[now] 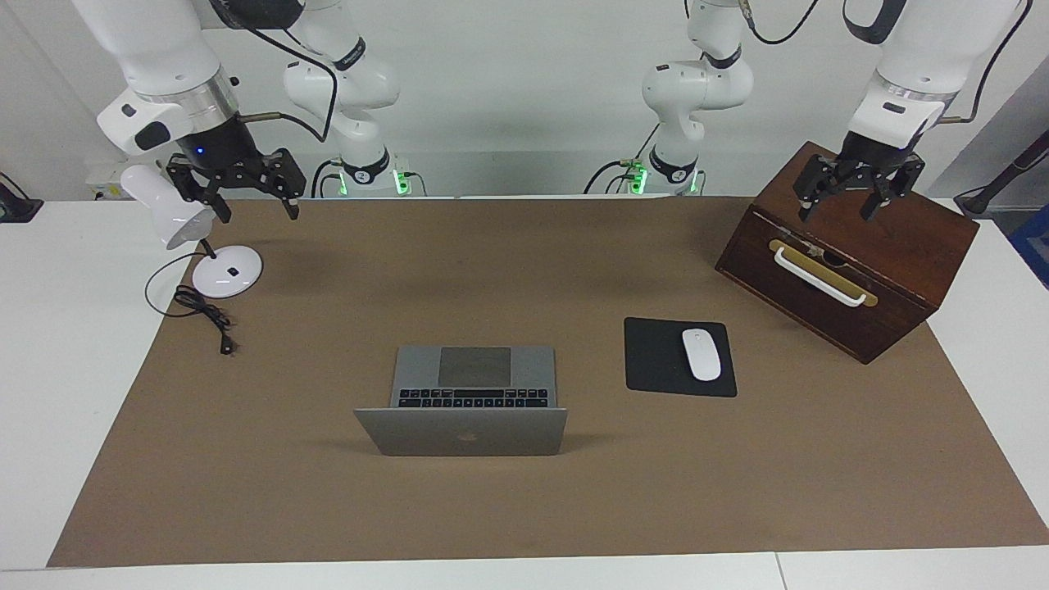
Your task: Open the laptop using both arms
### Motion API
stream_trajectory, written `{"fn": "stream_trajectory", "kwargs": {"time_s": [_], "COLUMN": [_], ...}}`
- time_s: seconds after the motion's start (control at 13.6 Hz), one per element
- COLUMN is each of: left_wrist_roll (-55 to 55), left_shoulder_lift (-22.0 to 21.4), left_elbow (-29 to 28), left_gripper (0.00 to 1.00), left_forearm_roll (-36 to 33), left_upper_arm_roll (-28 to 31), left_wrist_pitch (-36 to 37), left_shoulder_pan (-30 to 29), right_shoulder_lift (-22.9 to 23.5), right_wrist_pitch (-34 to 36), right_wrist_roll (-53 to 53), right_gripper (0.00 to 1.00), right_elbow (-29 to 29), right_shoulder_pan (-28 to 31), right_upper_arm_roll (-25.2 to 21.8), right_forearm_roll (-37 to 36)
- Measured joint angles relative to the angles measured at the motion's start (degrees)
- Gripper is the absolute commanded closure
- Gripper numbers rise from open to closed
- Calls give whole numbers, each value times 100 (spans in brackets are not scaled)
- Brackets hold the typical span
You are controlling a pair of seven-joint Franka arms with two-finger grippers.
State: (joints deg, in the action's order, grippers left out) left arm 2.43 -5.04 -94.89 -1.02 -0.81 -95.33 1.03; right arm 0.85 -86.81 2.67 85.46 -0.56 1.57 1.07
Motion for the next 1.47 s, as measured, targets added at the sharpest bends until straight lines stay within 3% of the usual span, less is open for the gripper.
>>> {"fn": "stream_trajectory", "kwargs": {"time_s": [0.44,1.47], "left_wrist_roll": [0,-2], "left_shoulder_lift": [3,3], "left_elbow": [0,0], "left_gripper": [0,0], "left_forearm_roll": [0,177], "left_upper_arm_roll": [3,22], "left_wrist_pitch": [69,73], "left_shoulder_pan": [4,3], "right_shoulder_lift": [0,0], "right_wrist_pitch": [8,94], "right_wrist_roll": [167,168], "right_gripper": [0,0], "right_elbow": [0,-13], "right_shoulder_pan": [-2,12], "right_upper_arm_roll": [152,-127], "right_forearm_roll": [1,1]}}
